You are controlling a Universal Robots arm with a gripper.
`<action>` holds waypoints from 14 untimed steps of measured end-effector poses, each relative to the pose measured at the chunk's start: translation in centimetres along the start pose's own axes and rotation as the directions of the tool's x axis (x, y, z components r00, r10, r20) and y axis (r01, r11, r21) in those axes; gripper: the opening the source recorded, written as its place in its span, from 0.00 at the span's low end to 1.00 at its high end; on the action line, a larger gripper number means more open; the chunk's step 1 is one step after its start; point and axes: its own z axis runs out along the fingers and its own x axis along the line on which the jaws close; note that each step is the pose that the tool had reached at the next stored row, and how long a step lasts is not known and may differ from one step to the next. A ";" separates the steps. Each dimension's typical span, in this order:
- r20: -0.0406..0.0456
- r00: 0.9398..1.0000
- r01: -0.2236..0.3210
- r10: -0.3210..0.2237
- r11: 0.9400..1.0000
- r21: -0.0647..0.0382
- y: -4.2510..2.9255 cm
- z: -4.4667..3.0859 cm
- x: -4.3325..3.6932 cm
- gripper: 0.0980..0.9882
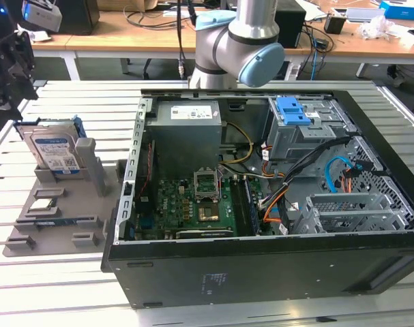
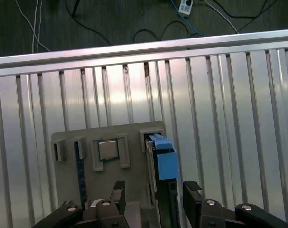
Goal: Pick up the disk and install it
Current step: 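Pick up the disk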
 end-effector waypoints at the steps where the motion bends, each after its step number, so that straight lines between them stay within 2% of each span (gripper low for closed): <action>1: 0.000 1.000 0.000 0.000 1.000 0.000 -0.02 0.09 -0.05 0.56; 14: 0.000 1.000 0.002 -0.002 1.000 0.000 -0.16 1.78 -0.76 0.56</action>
